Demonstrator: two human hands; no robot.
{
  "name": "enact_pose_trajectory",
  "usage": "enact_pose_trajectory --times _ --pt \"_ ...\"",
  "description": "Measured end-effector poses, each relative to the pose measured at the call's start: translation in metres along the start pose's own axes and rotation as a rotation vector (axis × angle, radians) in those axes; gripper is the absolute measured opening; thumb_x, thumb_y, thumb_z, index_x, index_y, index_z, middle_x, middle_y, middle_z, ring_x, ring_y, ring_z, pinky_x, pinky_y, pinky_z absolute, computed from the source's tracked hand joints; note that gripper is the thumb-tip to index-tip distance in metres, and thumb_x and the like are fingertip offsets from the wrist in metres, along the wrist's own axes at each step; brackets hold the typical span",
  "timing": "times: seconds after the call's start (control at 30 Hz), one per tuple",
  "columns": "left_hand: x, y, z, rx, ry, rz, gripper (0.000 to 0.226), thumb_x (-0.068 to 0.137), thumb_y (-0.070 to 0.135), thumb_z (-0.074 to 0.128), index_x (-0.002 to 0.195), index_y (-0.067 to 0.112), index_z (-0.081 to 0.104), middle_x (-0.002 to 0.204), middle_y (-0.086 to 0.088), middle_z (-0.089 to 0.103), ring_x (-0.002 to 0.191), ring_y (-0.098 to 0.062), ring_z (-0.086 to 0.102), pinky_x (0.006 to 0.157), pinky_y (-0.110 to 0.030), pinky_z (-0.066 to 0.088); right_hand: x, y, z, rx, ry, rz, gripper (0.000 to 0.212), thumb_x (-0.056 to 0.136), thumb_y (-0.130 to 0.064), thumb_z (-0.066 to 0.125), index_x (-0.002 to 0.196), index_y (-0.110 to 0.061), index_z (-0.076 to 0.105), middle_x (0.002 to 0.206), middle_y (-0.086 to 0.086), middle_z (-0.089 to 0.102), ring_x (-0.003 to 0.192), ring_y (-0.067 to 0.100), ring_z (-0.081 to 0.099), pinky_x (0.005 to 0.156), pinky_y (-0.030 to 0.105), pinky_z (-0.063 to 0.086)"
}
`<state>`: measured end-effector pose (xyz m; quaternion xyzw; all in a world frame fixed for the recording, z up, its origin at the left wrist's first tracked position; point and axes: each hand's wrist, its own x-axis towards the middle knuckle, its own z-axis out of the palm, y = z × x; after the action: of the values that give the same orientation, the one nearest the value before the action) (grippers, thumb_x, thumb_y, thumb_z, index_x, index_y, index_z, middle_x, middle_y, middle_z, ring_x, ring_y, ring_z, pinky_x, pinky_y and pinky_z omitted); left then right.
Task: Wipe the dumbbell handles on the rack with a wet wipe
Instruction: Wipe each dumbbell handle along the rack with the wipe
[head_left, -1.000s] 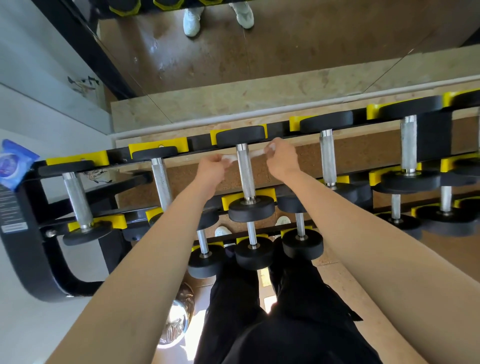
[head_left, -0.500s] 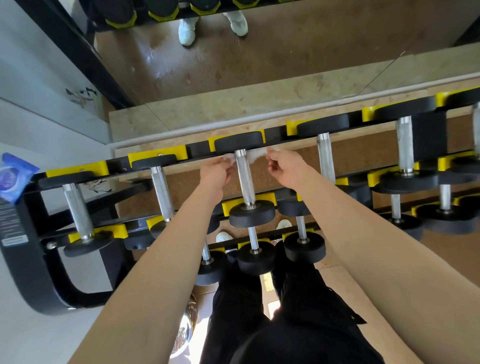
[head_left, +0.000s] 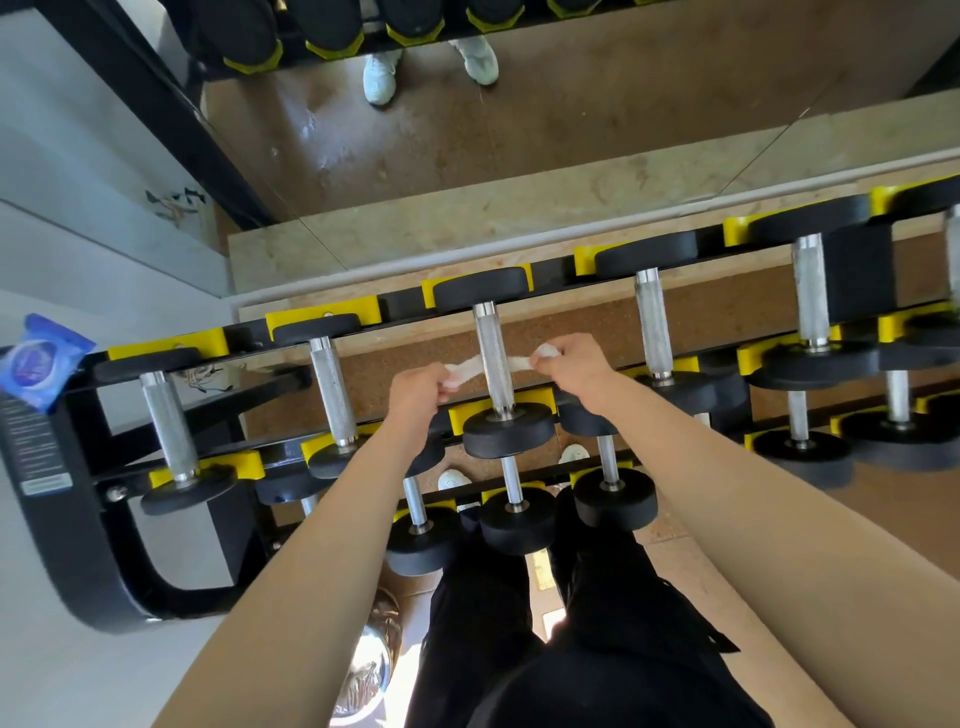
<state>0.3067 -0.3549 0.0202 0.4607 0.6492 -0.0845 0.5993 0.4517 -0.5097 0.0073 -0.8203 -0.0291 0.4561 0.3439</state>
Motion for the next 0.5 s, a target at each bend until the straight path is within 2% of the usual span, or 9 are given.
enact_pose_trajectory --times 0.03,0.1,0.17,0.27,0.33,0.4,0.5 --pt "0.001 -0.005 -0.009 0.015 0.029 0.001 0.015 0.093 0.015 0.059 0.1 0.004 0.065 0.097 -0.014 0.071 0.073 -0.017 0.059 0.064 -0.026 0.043 -0.004 0.001 0.008 -0.053 -0.033 -0.029 0.018 0.091 -0.019 0.071 0.109 -0.014 0.071 0.095 0.0 0.065 0.088 0.015 0.058 0.08 0.029 0.045" --pt "0.003 -0.013 -0.023 0.06 0.079 0.017 0.011 0.09 0.015 0.06 0.087 0.006 0.066 0.092 -0.014 0.07 0.076 -0.022 0.059 0.064 -0.029 0.042 -0.01 0.002 0.018 -0.208 -0.099 -0.093 0.006 0.091 -0.021 0.071 0.095 -0.017 0.071 0.086 -0.001 0.065 0.086 0.016 0.06 0.069 0.024 0.044" --pt "0.002 -0.021 -0.026 0.129 0.07 0.078 0.011 0.089 0.015 0.063 0.084 0.007 0.069 0.09 -0.012 0.069 0.08 -0.024 0.059 0.069 -0.032 0.042 -0.013 0.005 0.012 -0.329 -0.103 -0.111 0.009 0.09 -0.022 0.071 0.085 -0.015 0.072 0.081 0.0 0.065 0.08 0.015 0.06 0.063 0.024 0.043" --pt "-0.015 -0.028 -0.011 0.256 -0.041 0.225 0.016 0.091 0.016 0.066 0.101 0.01 0.077 0.089 -0.005 0.068 0.075 -0.017 0.058 0.073 -0.031 0.045 -0.012 0.012 -0.013 -0.412 -0.079 -0.039 0.017 0.084 -0.021 0.076 0.087 -0.004 0.076 0.085 0.007 0.07 0.081 0.02 0.064 0.07 0.031 0.05" --pt "-0.026 -0.033 -0.003 0.372 -0.089 0.287 0.013 0.09 0.018 0.064 0.087 0.018 0.077 0.076 -0.001 0.065 0.067 -0.016 0.053 0.066 -0.03 0.042 -0.012 0.015 -0.022 -0.44 -0.091 -0.005 0.019 0.081 -0.021 0.08 0.091 -0.005 0.077 0.09 0.009 0.072 0.085 0.021 0.065 0.074 0.032 0.051" --pt "-0.032 -0.039 -0.007 0.406 -0.067 0.299 0.017 0.09 0.02 0.062 0.076 0.02 0.071 0.068 -0.004 0.061 0.064 -0.019 0.049 0.062 -0.031 0.039 -0.016 0.012 -0.014 -0.473 -0.126 -0.029 0.019 0.083 -0.023 0.079 0.094 -0.008 0.077 0.093 0.008 0.071 0.087 0.021 0.065 0.075 0.032 0.052" --pt "-0.033 -0.048 -0.025 0.359 0.021 0.252 0.018 0.088 0.022 0.062 0.072 0.017 0.068 0.071 -0.011 0.055 0.067 -0.022 0.047 0.065 -0.035 0.036 -0.026 0.002 0.011 -0.501 -0.168 -0.092 0.016 0.088 -0.023 0.074 0.089 -0.007 0.075 0.09 0.009 0.071 0.084 0.021 0.065 0.073 0.031 0.053"
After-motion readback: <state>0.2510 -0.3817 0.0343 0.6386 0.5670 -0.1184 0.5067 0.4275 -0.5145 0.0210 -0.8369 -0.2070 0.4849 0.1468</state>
